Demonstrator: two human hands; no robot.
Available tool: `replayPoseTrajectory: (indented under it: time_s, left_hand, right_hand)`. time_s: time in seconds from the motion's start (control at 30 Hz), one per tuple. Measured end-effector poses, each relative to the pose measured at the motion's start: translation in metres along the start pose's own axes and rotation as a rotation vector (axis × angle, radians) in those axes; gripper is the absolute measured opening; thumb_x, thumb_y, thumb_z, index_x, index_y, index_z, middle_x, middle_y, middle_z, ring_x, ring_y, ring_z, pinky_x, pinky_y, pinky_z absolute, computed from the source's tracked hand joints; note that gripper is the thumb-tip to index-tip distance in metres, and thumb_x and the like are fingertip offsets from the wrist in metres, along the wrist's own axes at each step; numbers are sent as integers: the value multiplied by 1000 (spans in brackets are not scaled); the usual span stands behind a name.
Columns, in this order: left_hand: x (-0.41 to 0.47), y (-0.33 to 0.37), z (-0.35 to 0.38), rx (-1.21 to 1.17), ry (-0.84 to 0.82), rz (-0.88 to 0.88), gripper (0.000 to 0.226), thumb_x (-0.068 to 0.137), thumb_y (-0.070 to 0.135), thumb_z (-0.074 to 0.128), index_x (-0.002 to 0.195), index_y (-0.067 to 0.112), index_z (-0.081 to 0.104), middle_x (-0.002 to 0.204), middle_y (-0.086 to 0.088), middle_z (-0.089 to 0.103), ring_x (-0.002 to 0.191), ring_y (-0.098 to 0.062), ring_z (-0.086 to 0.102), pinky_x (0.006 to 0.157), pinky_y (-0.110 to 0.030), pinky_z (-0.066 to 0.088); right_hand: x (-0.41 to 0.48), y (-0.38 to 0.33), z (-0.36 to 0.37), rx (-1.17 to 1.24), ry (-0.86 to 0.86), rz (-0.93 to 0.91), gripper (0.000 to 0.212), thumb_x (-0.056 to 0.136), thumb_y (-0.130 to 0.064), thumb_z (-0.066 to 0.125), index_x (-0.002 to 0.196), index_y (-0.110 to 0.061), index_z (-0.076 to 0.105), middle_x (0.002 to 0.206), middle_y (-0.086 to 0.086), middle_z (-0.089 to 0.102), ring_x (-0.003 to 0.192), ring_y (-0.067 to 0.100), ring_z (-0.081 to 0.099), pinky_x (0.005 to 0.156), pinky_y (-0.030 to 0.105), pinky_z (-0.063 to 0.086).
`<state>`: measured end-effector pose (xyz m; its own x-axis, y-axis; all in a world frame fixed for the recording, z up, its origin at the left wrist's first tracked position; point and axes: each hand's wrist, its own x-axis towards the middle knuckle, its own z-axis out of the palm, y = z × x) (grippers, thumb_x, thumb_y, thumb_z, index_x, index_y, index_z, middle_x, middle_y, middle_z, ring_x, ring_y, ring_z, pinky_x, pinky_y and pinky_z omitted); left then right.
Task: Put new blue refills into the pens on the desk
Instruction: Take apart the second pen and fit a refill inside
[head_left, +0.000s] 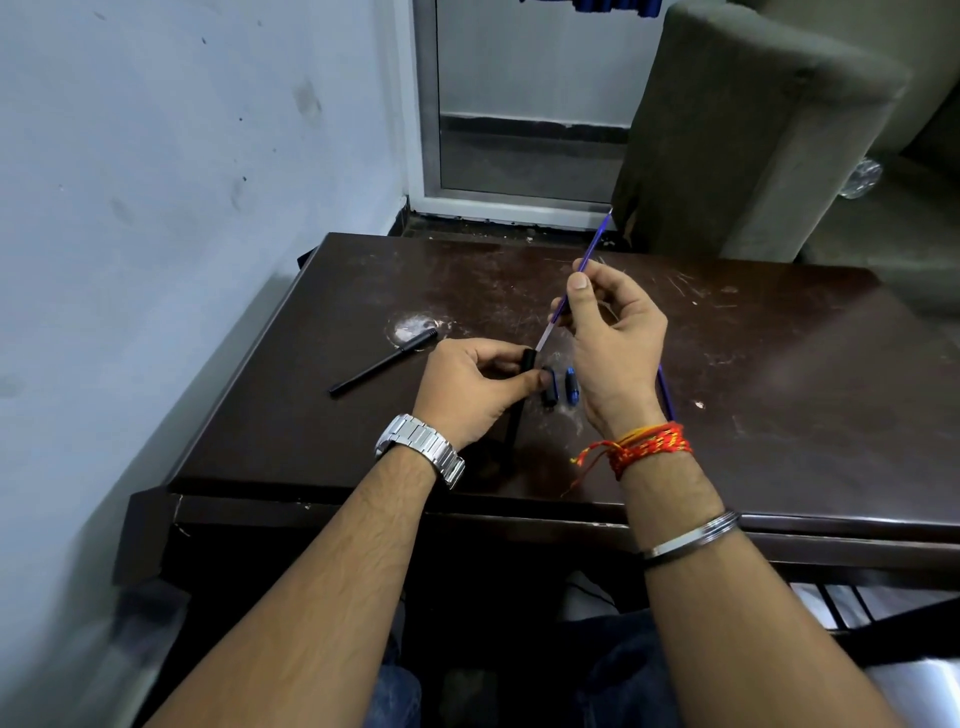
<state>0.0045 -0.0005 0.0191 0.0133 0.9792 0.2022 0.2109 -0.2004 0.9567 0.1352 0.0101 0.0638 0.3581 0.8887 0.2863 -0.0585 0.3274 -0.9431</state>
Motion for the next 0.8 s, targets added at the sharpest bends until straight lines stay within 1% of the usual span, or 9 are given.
replayPoseTrajectory:
  time_s: [0.17,0.23,0.3,0.4,0.5,0.57,0.63,0.73,0.8]
  left_hand:
    - [-1,0,0,-6,-20,1,25,68,23,89,92,20,80,83,0,77,80,-23,73,77,-46,61]
    - [-1,0,0,0,-20,3,24,68,24,88,91,23,79,83,3,77,80,-18,74,76,-42,61]
    - [-1,1,-1,-8,-16,20,20,69,23,87,87,29,79,80,8,77,77,-10,73,72,-33,60]
    - [-1,2,-1,-23,17,53,20,72,18,85,81,33,77,75,11,76,73,-4,71,69,-29,59]
    - [0,0,-2,-21,50,62,19,73,11,83,90,19,79,80,4,77,79,-13,74,75,-40,61]
    - [0,0,-3,-16,66,47,21,74,11,83,94,12,78,84,-2,77,82,-18,75,78,-42,61]
    - [1,0,-3,-1,76,62,24,74,12,82,97,11,78,86,-1,78,83,-13,74,78,-36,60]
    - [1,0,-4,37,93,102,24,75,8,80,97,15,79,85,4,78,82,-5,73,75,-26,58]
    - [2,0,-4,45,102,105,23,75,7,79,97,16,79,85,4,78,82,-6,73,75,-26,58]
  right_hand:
    - [0,5,1,-31,-22,5,9,97,-8,62,102,-11,69,76,-4,66,66,5,65,72,25,59]
    - [-1,7,1,-47,-55,12,9,96,-8,62,100,-12,69,74,-6,66,64,4,65,71,27,60]
    - [-2,8,2,-71,-108,21,10,95,-9,64,95,-18,70,70,-6,66,61,2,63,64,25,59]
    - [-4,14,2,-170,-192,55,8,88,-15,72,86,-23,72,73,3,68,62,6,62,55,26,56]
    - [-6,19,3,-271,-240,54,5,79,-22,78,81,-23,73,71,-3,72,65,12,64,65,33,58]
    - [-7,21,5,-281,-222,41,7,77,-27,78,81,-24,74,67,-9,72,63,8,64,64,31,57]
    - [-7,22,5,-323,-212,3,5,80,-28,77,81,-24,75,65,-11,70,61,6,63,63,26,55]
    - [-7,22,6,-407,-233,-46,6,84,-25,75,81,-21,76,67,-8,70,65,8,65,66,26,57]
    - [-7,22,6,-416,-235,-47,7,84,-24,76,80,-19,76,67,-8,69,64,5,63,66,25,55]
